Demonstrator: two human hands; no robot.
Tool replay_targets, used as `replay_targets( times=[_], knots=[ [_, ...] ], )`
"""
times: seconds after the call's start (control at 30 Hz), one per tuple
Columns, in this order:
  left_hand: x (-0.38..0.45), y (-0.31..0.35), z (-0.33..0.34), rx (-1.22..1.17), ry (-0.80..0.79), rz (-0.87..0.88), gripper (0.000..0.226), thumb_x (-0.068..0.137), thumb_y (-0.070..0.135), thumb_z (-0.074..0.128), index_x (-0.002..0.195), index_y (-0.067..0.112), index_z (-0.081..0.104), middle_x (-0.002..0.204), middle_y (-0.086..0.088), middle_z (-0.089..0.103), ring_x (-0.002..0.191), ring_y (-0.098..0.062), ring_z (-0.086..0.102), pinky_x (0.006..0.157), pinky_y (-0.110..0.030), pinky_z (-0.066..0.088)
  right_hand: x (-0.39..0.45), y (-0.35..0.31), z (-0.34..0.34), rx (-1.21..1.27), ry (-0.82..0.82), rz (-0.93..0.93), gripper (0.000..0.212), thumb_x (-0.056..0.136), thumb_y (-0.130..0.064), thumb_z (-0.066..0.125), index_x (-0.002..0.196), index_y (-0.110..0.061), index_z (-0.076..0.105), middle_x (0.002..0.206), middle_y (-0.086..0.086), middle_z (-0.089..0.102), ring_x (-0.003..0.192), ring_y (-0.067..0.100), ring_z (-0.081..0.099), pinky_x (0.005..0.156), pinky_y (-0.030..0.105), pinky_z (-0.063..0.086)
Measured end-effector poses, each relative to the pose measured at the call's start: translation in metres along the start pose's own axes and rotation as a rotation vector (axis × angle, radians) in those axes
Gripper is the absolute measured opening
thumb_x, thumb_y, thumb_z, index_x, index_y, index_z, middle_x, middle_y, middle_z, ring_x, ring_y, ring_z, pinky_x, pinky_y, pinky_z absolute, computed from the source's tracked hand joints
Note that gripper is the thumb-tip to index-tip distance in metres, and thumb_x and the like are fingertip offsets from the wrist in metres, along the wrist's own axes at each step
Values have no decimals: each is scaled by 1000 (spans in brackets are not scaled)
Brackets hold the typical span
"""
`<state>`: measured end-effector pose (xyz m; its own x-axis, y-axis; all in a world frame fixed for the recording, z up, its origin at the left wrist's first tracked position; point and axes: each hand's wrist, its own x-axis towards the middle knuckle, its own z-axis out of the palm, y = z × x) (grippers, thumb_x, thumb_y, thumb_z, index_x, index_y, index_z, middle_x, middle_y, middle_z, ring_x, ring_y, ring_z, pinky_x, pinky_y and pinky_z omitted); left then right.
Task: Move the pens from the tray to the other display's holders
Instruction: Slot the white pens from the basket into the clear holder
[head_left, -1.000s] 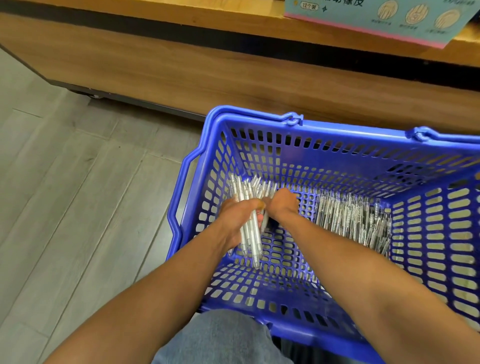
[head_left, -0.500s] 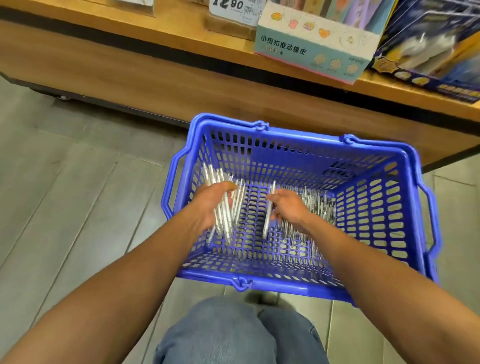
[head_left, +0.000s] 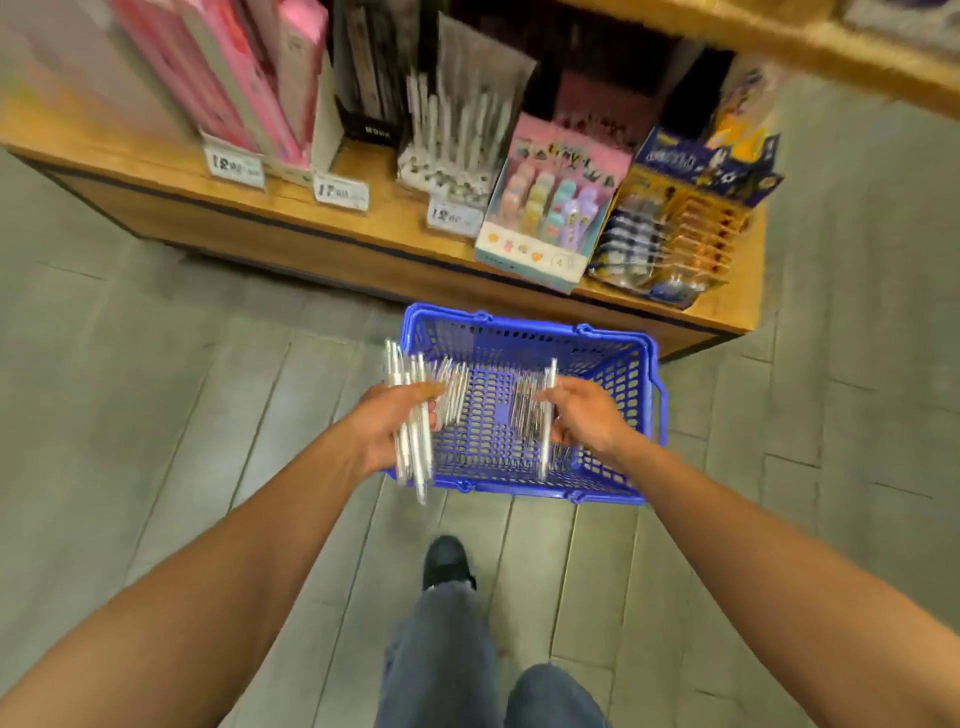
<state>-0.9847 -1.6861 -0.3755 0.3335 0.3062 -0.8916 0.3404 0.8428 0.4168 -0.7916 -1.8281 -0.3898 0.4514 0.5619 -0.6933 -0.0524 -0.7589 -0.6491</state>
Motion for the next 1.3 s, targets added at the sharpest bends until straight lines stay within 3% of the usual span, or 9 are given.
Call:
replay_targets(
  times=[0.13, 0.3, 0.43, 0.57, 0.7, 0.77, 0.87, 0.97, 1.3],
  knots=[
    [-102, 45, 10, 7, -10, -16, 12, 94, 4, 60, 82, 3, 60, 59, -10, 56, 45, -19, 58, 54, -33, 57, -76, -63, -30, 14, -22, -5, 23, 95, -20, 56, 75, -7, 59, 52, -1, 54, 46, 14, 53, 49, 29, 44],
    [-192, 91, 24, 58, 12, 81, 8, 91, -2, 63, 86, 4, 63, 70, -14, 60, 51, -20, 61, 49, -30, 56, -136, -134, -63, 71, -76, -52, 28, 96, -24, 56, 90, 4, 61, 56, -6, 56, 52, 11, 56, 58, 35, 53],
    [-233, 113, 37, 7, 69, 132, 15, 89, -2, 66, 104, -2, 66, 81, -17, 66, 61, -24, 66, 52, -32, 58, -167, -183, -85, 116, -87, -104, 26, 95, -23, 58, 88, 1, 64, 66, 2, 56, 53, 10, 57, 54, 25, 52],
    [-262, 127, 44, -17, 80, 176, 9, 90, -1, 65, 100, 1, 64, 77, -15, 64, 55, -19, 67, 47, -28, 54, -185, -216, -98, 61, -122, -170, 32, 98, -25, 55, 89, 6, 58, 74, 10, 54, 61, 17, 54, 61, 28, 55],
    [-286, 131, 44, -116, 142, 197, 13, 92, -3, 63, 105, 0, 64, 84, -14, 66, 56, -19, 71, 47, -28, 56, -195, -237, -99, 10, -153, -207, 22, 99, -18, 52, 102, 4, 56, 76, 6, 56, 59, 15, 56, 65, 35, 59],
    [-296, 132, 39, -161, 175, 208, 9, 92, -4, 62, 101, -1, 65, 85, -14, 67, 58, -19, 70, 50, -27, 58, -197, -246, -95, -40, -177, -223, 18, 98, -16, 52, 107, -1, 56, 75, 6, 56, 58, 13, 57, 69, 39, 59],
    [-311, 135, 27, -217, 204, 228, 5, 93, -3, 61, 91, 1, 65, 81, -14, 66, 60, -19, 69, 50, -27, 58, -198, -261, -84, -101, -229, -249, 18, 98, -14, 53, 109, 0, 56, 70, 3, 56, 53, 8, 58, 64, 33, 59],
    [-323, 138, 7, -256, 232, 249, 3, 93, 0, 62, 94, 1, 65, 82, -13, 67, 66, -20, 69, 51, -28, 58, -198, -279, -63, -152, -273, -281, 15, 97, -13, 54, 105, 0, 58, 66, 1, 56, 51, 6, 58, 66, 35, 60],
    [-340, 171, -105, -419, 309, 311, 5, 90, -3, 65, 93, 1, 62, 72, -10, 71, 61, -19, 72, 53, -29, 60, -187, -372, 46, -224, -394, -375, 12, 92, -5, 55, 99, 2, 63, 68, 5, 57, 53, 11, 56, 58, 30, 54]
  ],
)
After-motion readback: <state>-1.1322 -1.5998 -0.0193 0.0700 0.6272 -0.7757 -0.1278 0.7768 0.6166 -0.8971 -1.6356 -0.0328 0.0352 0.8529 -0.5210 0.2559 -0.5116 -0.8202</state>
